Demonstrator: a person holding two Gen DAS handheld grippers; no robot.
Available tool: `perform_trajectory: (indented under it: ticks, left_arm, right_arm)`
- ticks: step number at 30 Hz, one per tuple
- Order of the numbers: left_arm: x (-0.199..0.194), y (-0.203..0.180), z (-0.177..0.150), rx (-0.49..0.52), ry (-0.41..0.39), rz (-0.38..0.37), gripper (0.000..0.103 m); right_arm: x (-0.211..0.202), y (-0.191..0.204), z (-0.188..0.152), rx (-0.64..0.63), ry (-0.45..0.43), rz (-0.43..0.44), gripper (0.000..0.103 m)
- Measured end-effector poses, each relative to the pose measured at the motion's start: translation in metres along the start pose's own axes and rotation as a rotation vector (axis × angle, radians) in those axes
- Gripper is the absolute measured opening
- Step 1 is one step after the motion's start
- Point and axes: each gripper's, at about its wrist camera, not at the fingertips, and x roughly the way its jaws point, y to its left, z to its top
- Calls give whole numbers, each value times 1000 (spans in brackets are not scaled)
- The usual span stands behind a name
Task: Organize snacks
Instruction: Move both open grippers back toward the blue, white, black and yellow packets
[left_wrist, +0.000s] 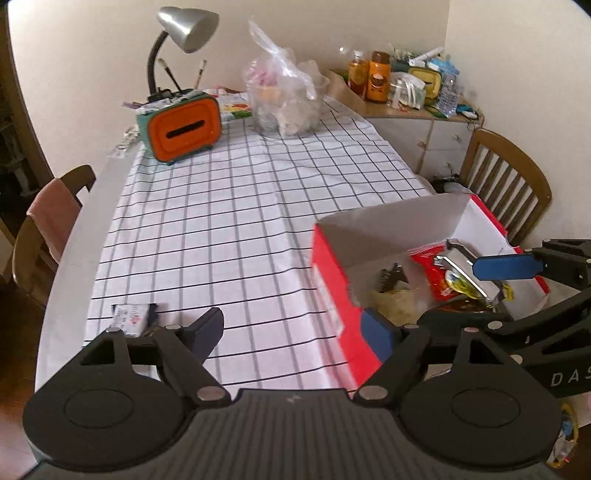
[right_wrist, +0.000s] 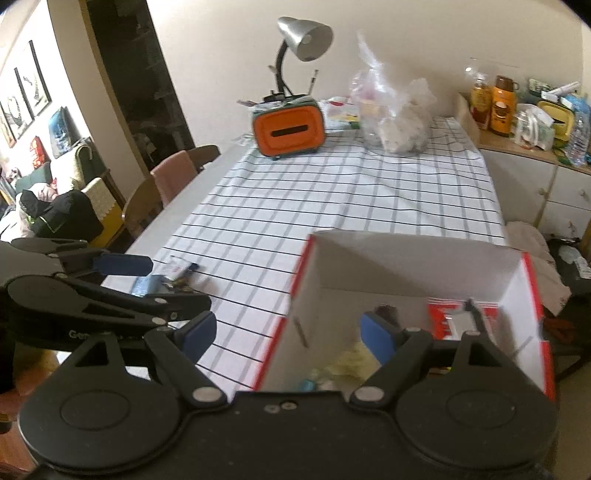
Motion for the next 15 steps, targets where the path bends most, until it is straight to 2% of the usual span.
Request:
perform_trajectory:
  ticks: [5,9,10,15]
  left_arm:
    - [-6,31,-13,-11,-25,-1,86]
    - [-6,63,-26,-33,-15,-12,86]
    - [-5,70,-28,-35,-10,-8,86]
    - [-1,109,-45,-51,8,31,86]
  right_arm:
    - [13,24,0,3,0,28,87]
    - [28,43,0,8,13,45,94]
    - [33,48,-1,10,12,53,98]
    - [54,72,2,8,14,58,98]
